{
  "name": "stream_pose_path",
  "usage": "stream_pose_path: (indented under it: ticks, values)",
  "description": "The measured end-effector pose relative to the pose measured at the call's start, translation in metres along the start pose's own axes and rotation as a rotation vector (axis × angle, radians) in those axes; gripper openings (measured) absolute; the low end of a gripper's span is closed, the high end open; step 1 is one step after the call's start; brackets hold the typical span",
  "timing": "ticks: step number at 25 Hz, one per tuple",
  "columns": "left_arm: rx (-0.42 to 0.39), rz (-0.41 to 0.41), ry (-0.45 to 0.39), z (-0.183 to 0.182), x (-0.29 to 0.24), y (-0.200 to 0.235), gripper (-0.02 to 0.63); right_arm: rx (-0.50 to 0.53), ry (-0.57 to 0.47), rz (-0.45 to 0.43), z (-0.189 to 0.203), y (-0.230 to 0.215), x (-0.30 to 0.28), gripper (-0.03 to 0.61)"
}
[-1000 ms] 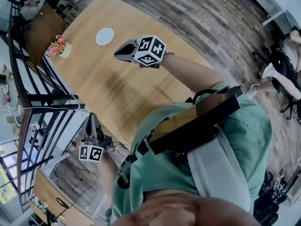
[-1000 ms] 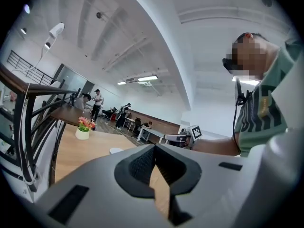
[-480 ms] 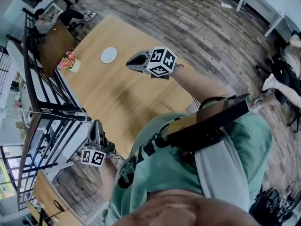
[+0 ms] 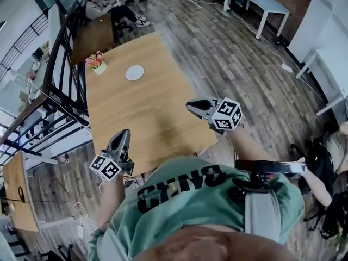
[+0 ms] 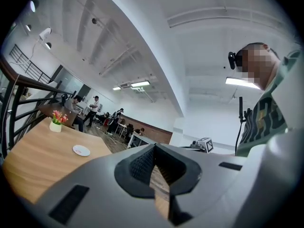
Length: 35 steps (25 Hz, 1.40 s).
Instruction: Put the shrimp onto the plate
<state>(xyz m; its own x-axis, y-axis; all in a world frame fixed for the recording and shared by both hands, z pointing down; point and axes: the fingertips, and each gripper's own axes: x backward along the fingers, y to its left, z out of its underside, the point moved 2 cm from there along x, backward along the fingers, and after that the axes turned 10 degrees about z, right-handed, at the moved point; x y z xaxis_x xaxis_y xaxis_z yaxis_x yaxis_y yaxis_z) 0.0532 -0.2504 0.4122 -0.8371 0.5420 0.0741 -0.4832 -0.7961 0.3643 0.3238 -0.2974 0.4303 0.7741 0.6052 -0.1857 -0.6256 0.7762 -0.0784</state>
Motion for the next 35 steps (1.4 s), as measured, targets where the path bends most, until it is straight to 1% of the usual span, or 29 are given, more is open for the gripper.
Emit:
stream_pose_path:
  ticks: [3, 5, 10, 14, 18, 23, 26, 29, 32, 35]
  values:
    - [0.020, 0.003, 0.032, 0.019, -0.016, -0.028, 0.005, -0.046, -0.004, -0.024, 0.017, 0.001, 0.031, 0.008]
    - [0.019, 0.000, 0.051, 0.023, -0.023, -0.041, 0.006, -0.067, -0.016, -0.044, 0.023, 0.005, 0.043, 0.008]
    - [-0.015, 0.001, 0.077, 0.011, -0.028, -0.057, 0.006, -0.071, -0.068, -0.092, 0.012, 0.020, 0.051, 0.008]
    - [-0.020, 0.003, 0.075, 0.010, -0.011, -0.063, 0.006, -0.069, -0.072, -0.125, 0.010, 0.045, 0.043, 0.008]
    - [-0.041, 0.016, 0.060, 0.004, 0.037, -0.061, 0.006, -0.050, -0.061, -0.129, 0.004, 0.086, 0.020, 0.008]
    - [-0.076, 0.042, 0.040, -0.013, 0.136, -0.039, 0.006, -0.021, -0.058, -0.086, -0.015, 0.166, -0.029, 0.008]
    - [-0.078, 0.060, 0.040, -0.017, 0.205, -0.021, 0.006, -0.057, -0.050, -0.066, -0.016, 0.221, -0.062, 0.008]
    - [-0.094, 0.079, 0.065, -0.017, 0.261, -0.010, 0.006, -0.108, -0.016, -0.052, -0.012, 0.264, -0.087, 0.008]
    - [-0.082, 0.090, 0.054, -0.019, 0.294, -0.002, 0.006, -0.136, 0.012, -0.044, -0.017, 0.292, -0.106, 0.008]
    - [-0.069, 0.098, 0.043, -0.021, 0.308, -0.005, 0.006, -0.125, 0.031, -0.060, -0.024, 0.313, -0.111, 0.008]
